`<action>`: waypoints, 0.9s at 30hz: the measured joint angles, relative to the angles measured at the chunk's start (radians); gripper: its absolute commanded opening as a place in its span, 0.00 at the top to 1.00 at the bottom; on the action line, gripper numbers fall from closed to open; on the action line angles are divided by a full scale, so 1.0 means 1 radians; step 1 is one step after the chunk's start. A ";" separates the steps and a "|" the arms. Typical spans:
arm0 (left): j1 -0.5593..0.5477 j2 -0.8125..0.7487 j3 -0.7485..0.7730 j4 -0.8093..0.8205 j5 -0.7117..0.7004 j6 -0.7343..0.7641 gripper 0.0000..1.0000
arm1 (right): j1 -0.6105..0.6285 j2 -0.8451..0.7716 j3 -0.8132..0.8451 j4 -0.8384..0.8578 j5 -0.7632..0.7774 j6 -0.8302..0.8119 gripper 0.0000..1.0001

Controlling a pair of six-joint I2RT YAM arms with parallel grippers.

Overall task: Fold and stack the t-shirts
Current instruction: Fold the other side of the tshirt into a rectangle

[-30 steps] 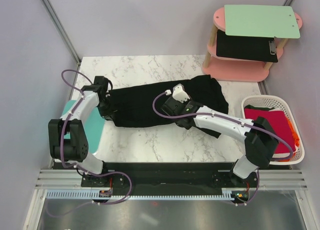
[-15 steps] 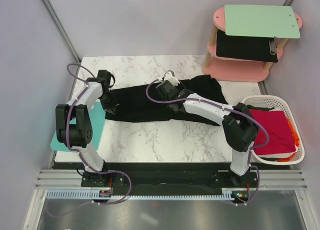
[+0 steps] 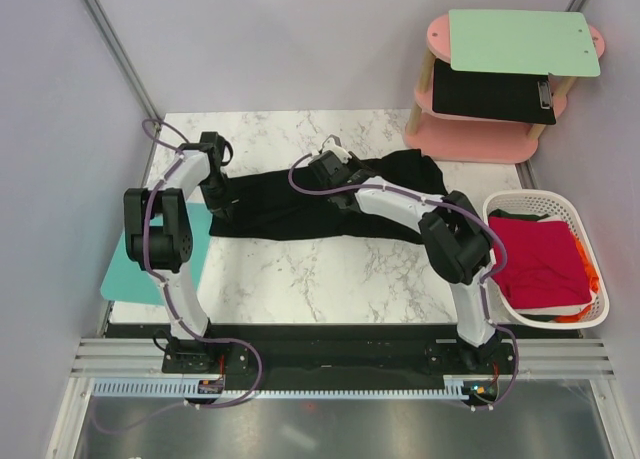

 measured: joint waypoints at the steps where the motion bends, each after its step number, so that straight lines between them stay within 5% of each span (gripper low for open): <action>1: 0.001 0.009 0.001 -0.002 -0.006 0.000 0.83 | 0.000 0.009 0.008 0.005 0.000 -0.008 0.98; 4: 0.008 0.021 0.001 -0.013 -0.019 0.001 0.70 | 0.000 0.047 0.053 0.014 0.011 -0.043 0.98; 5: 0.011 0.021 0.002 -0.017 -0.021 0.002 0.57 | 0.000 0.063 0.073 0.018 0.017 -0.055 0.98; 6: 0.014 0.021 0.002 -0.019 -0.025 0.003 0.22 | 0.000 0.082 0.095 0.023 0.023 -0.067 0.96; 7: 0.016 0.021 0.005 -0.023 -0.030 0.007 0.01 | 0.000 0.100 0.115 0.026 0.030 -0.078 0.89; 14: 0.019 -0.019 0.011 -0.020 -0.043 0.010 0.00 | -0.005 0.224 0.223 0.047 0.103 -0.130 0.46; 15: 0.019 -0.040 0.010 -0.018 -0.041 0.010 0.00 | -0.007 0.233 0.225 0.052 0.108 -0.127 0.30; 18: 0.018 -0.128 0.009 0.000 -0.032 0.010 0.00 | -0.016 0.246 0.226 0.069 0.125 -0.119 0.05; 27: -0.032 -0.257 -0.003 0.071 0.022 0.011 0.00 | -0.060 0.190 0.160 0.117 0.134 -0.043 0.13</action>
